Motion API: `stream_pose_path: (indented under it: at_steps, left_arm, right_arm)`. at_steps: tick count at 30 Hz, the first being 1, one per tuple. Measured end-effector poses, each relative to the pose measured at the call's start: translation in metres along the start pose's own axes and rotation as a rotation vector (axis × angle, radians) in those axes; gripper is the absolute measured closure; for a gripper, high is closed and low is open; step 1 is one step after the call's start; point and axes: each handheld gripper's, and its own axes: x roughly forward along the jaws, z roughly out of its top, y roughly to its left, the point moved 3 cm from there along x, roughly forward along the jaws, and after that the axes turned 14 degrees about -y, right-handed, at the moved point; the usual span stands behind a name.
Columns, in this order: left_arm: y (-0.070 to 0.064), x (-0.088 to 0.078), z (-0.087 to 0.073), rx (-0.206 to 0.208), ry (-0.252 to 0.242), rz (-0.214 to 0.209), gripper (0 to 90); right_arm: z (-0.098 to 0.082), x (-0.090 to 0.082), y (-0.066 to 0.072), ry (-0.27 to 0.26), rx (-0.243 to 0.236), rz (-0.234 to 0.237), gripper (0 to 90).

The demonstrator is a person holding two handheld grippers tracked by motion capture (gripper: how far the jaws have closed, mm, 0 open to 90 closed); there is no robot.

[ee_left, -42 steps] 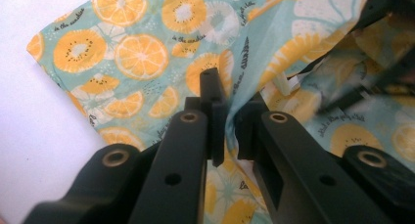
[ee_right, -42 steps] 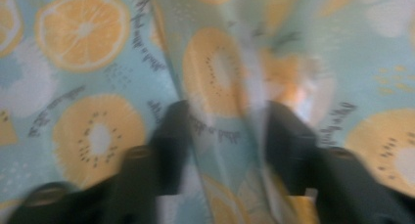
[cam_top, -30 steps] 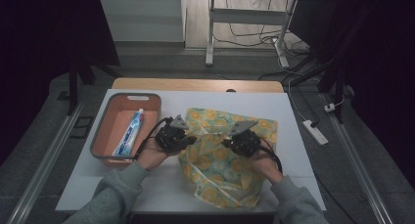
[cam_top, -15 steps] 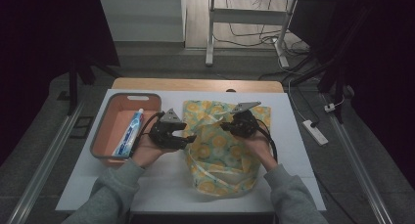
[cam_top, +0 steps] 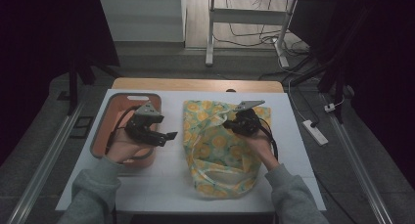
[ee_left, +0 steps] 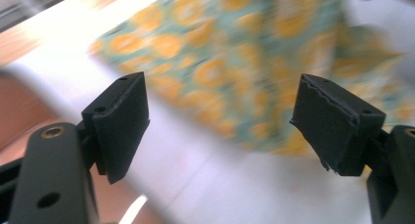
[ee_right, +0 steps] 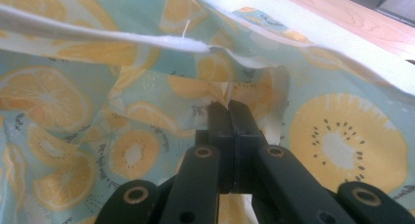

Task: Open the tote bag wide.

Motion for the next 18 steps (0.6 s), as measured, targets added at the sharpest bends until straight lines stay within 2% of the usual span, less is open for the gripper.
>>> stream_pose_path:
  at_steps: [2,5,8,12,14,18]
  left_arm:
    - [0.012,-0.001,-0.006,-0.038,0.012,0.015,21.9]
    - [0.027,0.000,-0.015,-0.073,0.040,0.050,23.0]
    - [0.037,0.002,-0.022,-0.091,0.068,0.079,23.4]
    - [0.046,0.005,-0.028,-0.118,0.083,0.091,23.6]
    - [0.053,0.007,-0.032,-0.121,0.106,0.123,23.7]
    - [0.066,0.014,-0.041,-0.148,0.143,0.157,23.6]
  right_arm:
    - [0.000,0.000,0.000,0.000,0.002,0.002,89.6]
    - [-0.001,0.001,0.001,-0.001,0.003,0.007,89.6]
    - [-0.001,0.001,0.002,0.003,0.003,0.011,89.6]
    - [0.000,-0.001,0.003,0.001,0.001,0.014,89.6]
    - [0.001,-0.002,0.004,-0.004,0.001,0.016,89.6]
    - [0.002,-0.003,0.004,-0.009,0.000,0.018,89.6]
